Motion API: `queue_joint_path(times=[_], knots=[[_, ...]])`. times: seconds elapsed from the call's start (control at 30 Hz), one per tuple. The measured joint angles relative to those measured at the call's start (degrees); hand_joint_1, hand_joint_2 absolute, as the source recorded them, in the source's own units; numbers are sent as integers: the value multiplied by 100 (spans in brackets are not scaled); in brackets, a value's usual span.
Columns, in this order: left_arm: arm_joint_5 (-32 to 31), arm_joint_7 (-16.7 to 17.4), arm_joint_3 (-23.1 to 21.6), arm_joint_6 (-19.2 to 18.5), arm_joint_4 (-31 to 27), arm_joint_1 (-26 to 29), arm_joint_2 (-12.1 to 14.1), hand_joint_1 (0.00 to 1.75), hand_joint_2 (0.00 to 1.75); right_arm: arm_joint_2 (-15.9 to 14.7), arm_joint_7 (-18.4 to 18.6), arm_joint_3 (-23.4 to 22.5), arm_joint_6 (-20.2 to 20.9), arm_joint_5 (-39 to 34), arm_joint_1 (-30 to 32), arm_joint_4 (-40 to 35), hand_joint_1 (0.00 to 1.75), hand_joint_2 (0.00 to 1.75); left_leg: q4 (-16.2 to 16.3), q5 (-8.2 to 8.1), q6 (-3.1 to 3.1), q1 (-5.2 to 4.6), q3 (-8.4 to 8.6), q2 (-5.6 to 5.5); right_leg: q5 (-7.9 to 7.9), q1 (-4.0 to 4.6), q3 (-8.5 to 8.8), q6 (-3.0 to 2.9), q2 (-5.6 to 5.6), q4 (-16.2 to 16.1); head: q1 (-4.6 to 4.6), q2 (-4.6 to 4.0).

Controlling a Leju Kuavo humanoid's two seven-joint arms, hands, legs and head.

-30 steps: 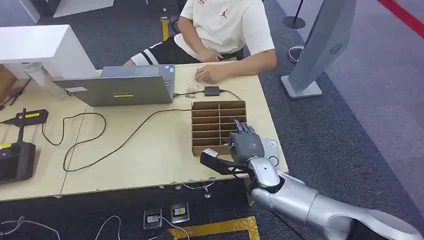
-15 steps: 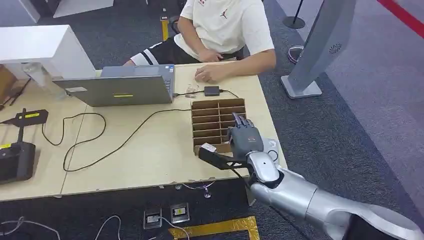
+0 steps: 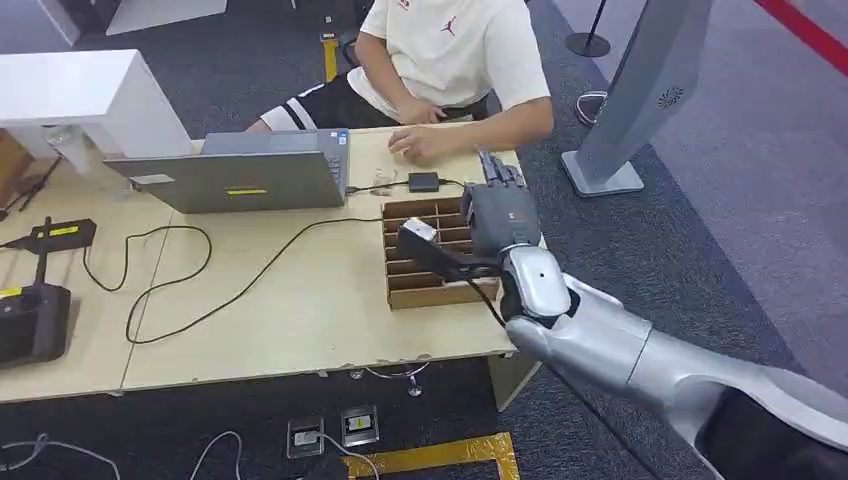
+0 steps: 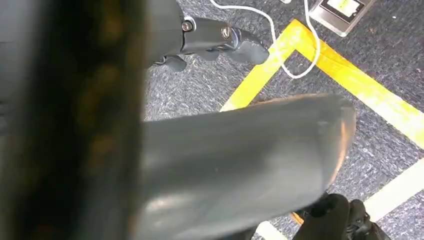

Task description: Pass the card to the sensor for recognition and then transmit it.

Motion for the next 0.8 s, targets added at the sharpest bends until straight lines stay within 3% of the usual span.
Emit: queue_joint_path(times=[0.5,0.8], knots=[[142,28,-369,0,-42,-139,85,0,0,199,39,90,780,72,-775,130,175,175,0,1,0,0,-3,-1,0,0,2,0,-2,2,-2,0],[24,122,-385,0,-103,-140,103,0,0,448,129,304,844,-35,-996,831,168,175,0,0,0,0,-3,-2,0,0,2,0,-2,1,0,0]])
